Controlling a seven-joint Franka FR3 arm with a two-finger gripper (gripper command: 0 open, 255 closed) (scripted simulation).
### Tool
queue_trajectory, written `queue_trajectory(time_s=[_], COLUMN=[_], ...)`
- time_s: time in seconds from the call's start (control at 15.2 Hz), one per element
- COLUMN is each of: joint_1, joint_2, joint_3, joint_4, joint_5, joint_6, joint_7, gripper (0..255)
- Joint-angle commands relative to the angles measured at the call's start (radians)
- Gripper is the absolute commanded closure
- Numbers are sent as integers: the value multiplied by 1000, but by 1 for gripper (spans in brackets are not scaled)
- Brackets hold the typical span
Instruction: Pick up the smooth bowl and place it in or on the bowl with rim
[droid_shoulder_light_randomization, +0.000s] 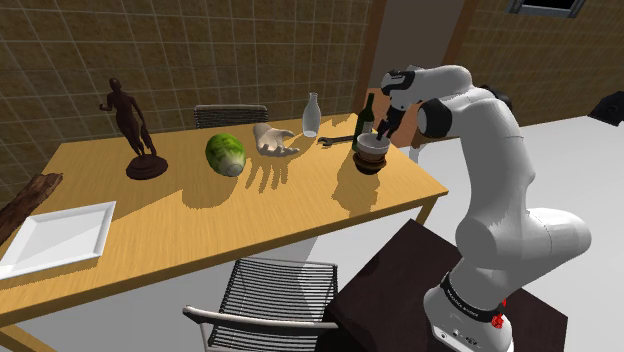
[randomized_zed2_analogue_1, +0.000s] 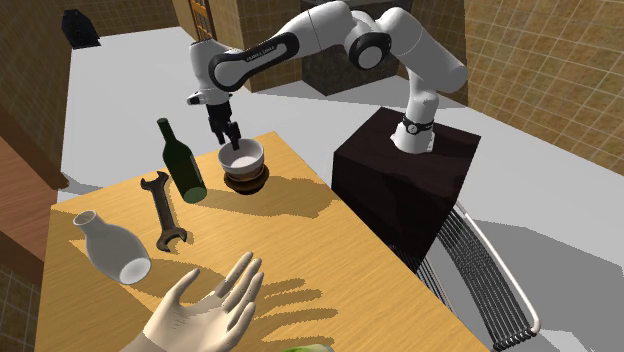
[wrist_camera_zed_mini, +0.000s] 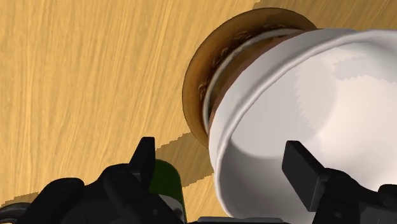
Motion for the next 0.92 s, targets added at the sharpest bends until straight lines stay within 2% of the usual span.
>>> queue_trajectory(time_s=[0.0, 0.07, 0.33, 0.86], joint_1=[0, 0, -22, -22], joint_2=[0, 0, -27, -27], joint_3=[0, 0, -9, -9], joint_4=[0, 0, 78, 78], joint_5=[0, 0, -13, -13], joint_6=[0, 0, -103, -103], joint_7=[0, 0, 16, 16], gripper=[0, 0, 0, 0])
